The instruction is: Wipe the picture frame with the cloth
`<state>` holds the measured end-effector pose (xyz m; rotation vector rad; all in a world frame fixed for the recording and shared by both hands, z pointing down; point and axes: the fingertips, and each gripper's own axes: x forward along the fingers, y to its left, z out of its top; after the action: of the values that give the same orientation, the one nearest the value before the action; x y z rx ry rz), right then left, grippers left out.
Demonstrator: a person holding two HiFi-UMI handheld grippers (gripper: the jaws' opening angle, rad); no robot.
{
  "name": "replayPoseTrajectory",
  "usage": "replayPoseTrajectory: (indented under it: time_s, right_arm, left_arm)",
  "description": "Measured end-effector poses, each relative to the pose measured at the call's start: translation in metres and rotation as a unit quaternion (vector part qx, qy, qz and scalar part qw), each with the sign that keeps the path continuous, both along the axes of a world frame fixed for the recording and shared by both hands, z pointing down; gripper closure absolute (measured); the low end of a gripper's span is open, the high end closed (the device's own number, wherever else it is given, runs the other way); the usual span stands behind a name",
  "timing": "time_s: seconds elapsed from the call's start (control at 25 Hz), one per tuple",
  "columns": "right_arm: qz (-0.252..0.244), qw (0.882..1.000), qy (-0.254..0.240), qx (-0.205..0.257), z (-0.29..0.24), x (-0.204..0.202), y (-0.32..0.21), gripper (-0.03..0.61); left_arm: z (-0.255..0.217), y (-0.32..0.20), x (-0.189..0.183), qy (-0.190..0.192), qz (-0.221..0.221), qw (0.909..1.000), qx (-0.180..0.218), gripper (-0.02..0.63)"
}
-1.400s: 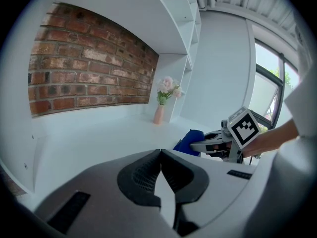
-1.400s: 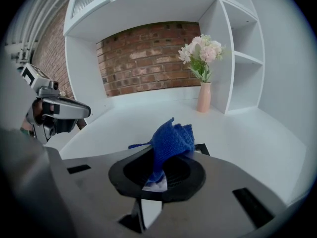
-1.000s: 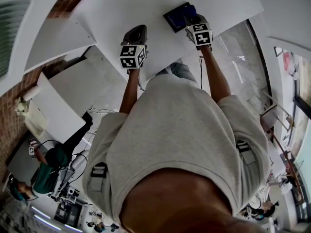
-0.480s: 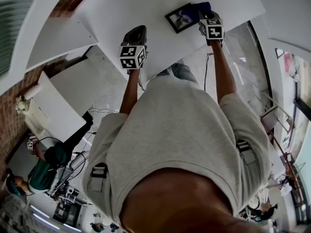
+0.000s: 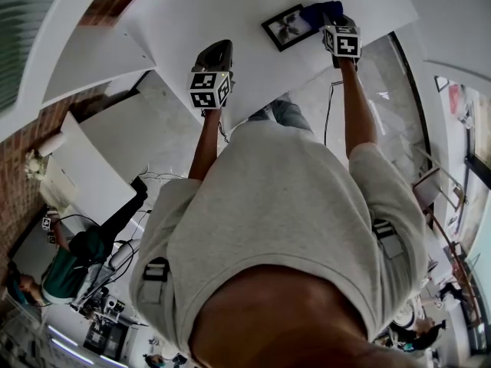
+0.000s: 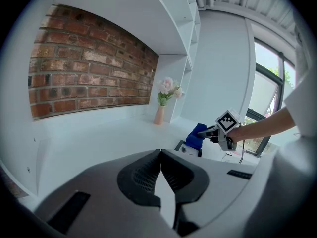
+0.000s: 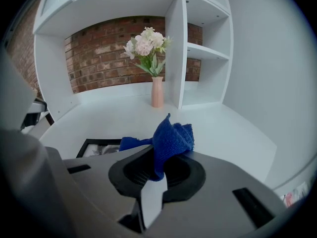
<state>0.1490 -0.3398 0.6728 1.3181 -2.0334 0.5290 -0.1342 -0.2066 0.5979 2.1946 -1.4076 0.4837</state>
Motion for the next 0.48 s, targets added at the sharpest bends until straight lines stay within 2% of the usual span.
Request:
replayPoseTrajectory:
  time_s: [0.48]
  right_arm:
    - [-0.023, 0.998, 0.007, 0.066, -0.07, -0.016, 0.023, 0.523]
  left_arm:
    - [-0.013, 0.007, 0.017, 0.006, 0.018, 0.9997, 0.014, 0.597]
